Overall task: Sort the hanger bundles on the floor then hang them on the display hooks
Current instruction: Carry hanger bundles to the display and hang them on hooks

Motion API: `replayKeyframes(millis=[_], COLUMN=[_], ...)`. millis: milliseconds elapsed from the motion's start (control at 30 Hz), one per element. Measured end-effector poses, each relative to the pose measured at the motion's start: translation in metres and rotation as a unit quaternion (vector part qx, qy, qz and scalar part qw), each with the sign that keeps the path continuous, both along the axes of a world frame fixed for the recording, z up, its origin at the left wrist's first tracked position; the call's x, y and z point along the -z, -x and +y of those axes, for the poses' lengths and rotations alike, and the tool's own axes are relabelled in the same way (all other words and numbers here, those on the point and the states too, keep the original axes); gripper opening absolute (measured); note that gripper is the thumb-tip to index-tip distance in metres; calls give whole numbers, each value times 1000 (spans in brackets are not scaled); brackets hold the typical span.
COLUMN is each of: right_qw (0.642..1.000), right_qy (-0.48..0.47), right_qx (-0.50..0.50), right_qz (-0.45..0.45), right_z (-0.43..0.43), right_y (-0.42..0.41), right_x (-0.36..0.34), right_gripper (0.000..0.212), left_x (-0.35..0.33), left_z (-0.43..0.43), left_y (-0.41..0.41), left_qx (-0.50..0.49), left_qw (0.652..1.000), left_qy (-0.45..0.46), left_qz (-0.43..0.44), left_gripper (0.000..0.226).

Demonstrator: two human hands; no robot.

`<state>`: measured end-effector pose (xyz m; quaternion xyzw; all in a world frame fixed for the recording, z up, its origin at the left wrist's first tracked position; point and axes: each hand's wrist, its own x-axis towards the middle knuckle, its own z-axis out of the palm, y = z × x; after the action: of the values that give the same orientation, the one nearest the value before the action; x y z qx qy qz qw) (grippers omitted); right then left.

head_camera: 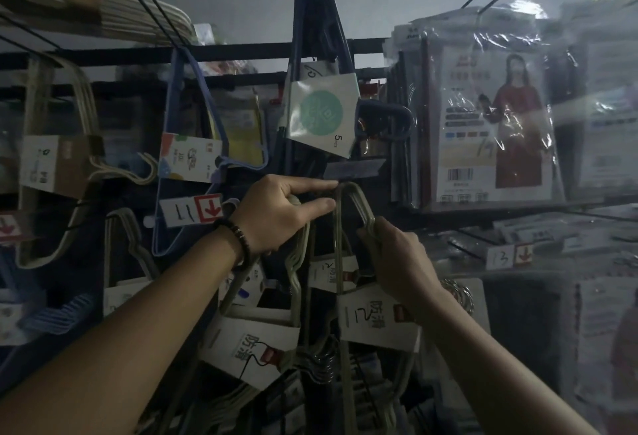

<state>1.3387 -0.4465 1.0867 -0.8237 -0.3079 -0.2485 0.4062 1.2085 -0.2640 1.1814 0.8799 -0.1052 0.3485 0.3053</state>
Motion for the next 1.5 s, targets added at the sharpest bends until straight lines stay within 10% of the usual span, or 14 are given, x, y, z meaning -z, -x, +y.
replayKeyframes(millis=[467,1133,1500], right_qw=[976,962,993], right_qy=[200,246,-67], right_qx=[84,105,-89], right_qz=[-4,48,-25], right_z=[76,115,25], right_y=[-59,-96,47], right_x=[-8,11,15], right_gripper=[21,24,42], left_x=[7,18,37], left_z=[3,7,8], left_y=[1,17,-1], left_qx=[-54,-37,-19], left_qw=[998,999,989], left_qy=[-23,18,139], left_qz=[-12,31,42], left_gripper=[30,26,20])
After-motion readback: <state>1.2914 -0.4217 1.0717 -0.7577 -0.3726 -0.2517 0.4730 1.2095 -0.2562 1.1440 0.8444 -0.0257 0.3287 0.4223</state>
